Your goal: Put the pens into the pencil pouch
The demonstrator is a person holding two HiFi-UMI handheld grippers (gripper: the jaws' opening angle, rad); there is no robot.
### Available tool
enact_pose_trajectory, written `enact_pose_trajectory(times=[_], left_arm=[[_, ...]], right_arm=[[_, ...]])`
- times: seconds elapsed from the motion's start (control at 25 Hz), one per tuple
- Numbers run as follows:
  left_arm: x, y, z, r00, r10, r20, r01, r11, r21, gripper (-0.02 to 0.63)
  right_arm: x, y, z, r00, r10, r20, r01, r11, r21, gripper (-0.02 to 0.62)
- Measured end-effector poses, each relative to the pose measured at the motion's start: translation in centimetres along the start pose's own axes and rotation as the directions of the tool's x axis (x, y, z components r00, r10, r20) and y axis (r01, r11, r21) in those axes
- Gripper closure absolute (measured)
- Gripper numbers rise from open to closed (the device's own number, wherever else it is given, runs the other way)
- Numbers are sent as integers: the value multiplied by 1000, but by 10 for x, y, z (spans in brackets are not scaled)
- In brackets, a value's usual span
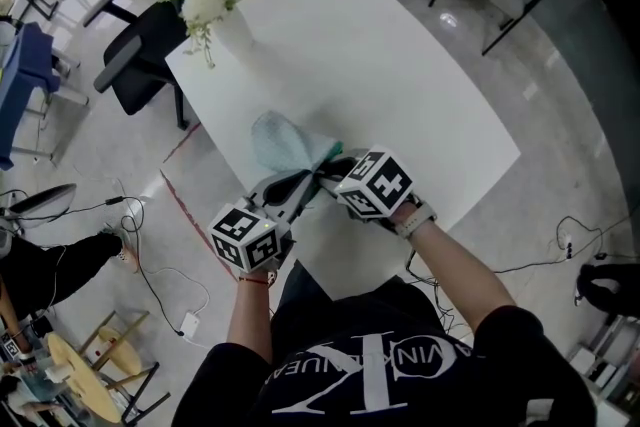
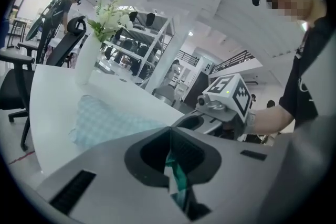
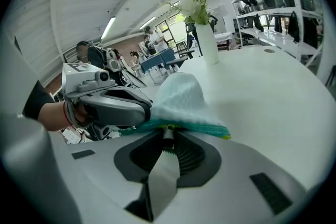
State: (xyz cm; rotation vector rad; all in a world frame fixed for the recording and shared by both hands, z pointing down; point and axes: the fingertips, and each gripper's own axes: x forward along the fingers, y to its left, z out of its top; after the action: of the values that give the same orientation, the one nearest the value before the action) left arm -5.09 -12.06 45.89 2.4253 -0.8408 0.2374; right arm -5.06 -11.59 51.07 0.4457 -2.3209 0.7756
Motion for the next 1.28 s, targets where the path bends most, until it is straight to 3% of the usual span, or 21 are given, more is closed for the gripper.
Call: enact_pose_trajectory(times=[0.48,0.84,1.28], left_arm=[[-5,10,-1,999,21,39,-19,999,-47,598],[-14,26,-8,996,81,28,-79,995,-55,598],[-21,46,-35,989,145,-24,-146,985,-95,598]], right_arm=[[0,-4,1,998,3,55,-4,1000,22,499],[-16,-5,-3,997,3,71,-4,1000,19,496],[-29,-26,-20,990,-61,123,49,994,99,578]])
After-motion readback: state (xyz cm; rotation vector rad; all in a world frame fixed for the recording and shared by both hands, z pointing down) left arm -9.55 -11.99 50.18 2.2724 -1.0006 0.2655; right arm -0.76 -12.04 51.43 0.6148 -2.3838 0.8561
